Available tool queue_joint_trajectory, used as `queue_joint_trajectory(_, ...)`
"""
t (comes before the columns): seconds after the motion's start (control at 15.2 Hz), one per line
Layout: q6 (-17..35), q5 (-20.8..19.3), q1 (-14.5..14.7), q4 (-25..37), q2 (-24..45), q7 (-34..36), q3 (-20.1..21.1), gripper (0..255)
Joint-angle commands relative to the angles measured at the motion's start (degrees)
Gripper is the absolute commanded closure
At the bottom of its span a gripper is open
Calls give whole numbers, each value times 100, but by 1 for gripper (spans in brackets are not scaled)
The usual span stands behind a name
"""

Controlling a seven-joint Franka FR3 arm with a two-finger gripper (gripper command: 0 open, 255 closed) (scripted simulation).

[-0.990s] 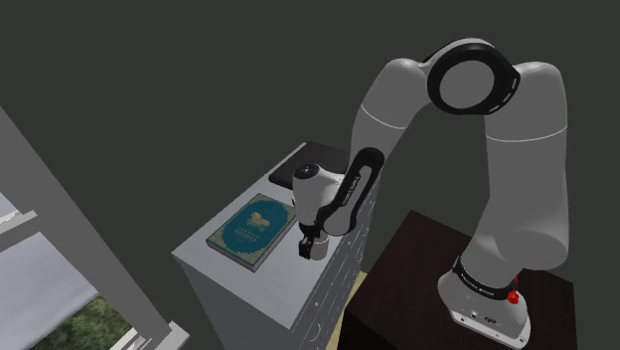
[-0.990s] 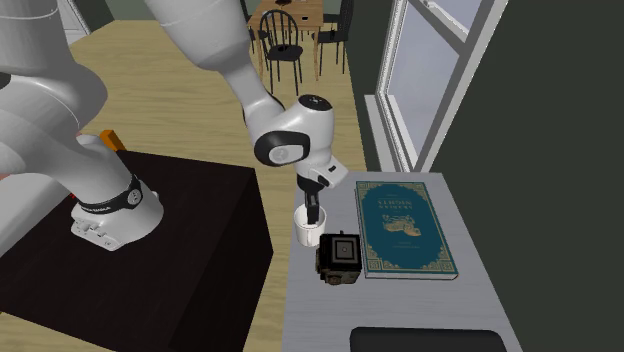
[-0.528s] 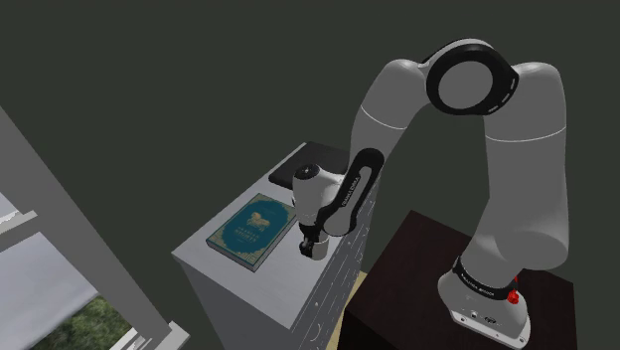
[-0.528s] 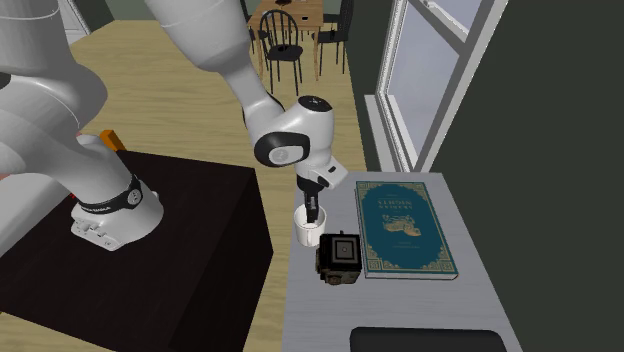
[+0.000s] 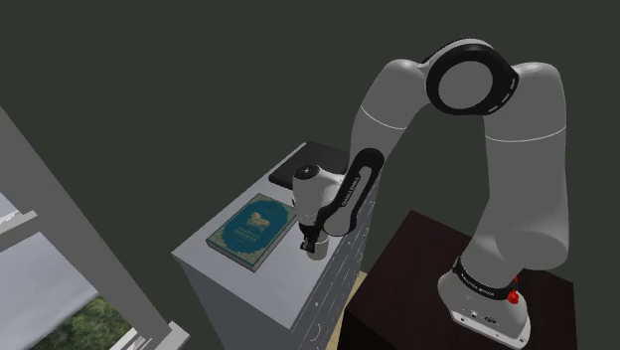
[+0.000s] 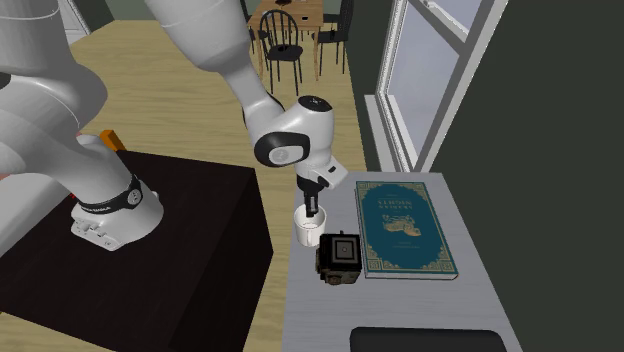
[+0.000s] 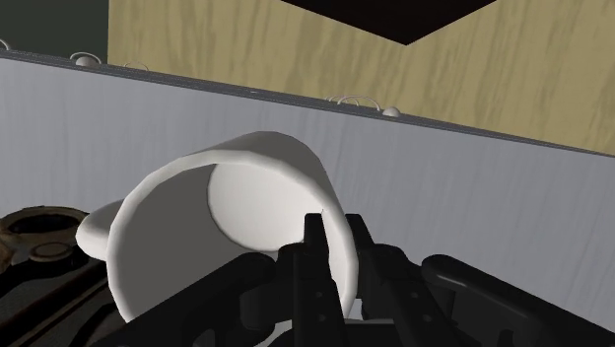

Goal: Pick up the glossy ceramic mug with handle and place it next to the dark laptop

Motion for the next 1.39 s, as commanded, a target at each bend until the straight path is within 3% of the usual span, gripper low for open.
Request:
queue_joint_trajectory(0.0, 0, 0, -1, -1, 1, 0, -1, 255)
queue_joint_trajectory(1.32, -1370, 826, -339, -212, -1619, -656, 498, 255)
